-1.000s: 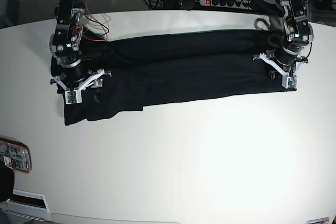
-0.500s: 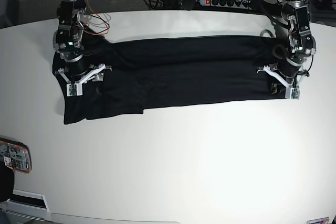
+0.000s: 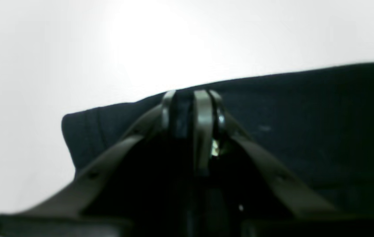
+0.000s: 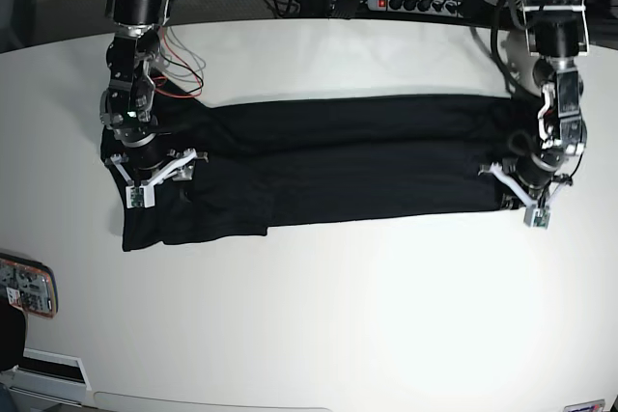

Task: Fold the T-shirt properly
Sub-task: 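Grasp the folded edge with both grippers and drag the strip flat, then release the strip and move the left gripper to the strip's end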

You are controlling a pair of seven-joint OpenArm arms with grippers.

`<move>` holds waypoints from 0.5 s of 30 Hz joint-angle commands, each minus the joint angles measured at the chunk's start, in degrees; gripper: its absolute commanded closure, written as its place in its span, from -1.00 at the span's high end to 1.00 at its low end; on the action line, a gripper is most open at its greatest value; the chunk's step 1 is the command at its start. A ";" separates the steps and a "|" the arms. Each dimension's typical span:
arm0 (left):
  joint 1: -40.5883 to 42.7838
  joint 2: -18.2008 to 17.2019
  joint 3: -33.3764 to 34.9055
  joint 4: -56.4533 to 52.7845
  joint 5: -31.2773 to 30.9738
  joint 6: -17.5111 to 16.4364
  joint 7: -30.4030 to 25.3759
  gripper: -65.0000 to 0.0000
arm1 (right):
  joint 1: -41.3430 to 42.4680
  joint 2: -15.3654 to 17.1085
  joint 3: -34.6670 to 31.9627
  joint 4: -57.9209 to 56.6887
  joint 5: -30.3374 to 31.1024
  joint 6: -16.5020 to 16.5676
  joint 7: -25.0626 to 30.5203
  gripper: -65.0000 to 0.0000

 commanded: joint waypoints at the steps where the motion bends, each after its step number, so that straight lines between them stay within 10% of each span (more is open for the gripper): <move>1: 0.21 -0.06 1.35 -1.30 2.36 0.24 5.64 -0.76 | -0.36 0.35 0.16 0.09 -0.62 -0.46 -2.98 0.21; 15: 5.22 0.56 -3.05 14.87 1.92 0.32 6.17 -0.52 | -0.53 0.53 0.16 13.19 -0.62 -0.46 -3.50 0.21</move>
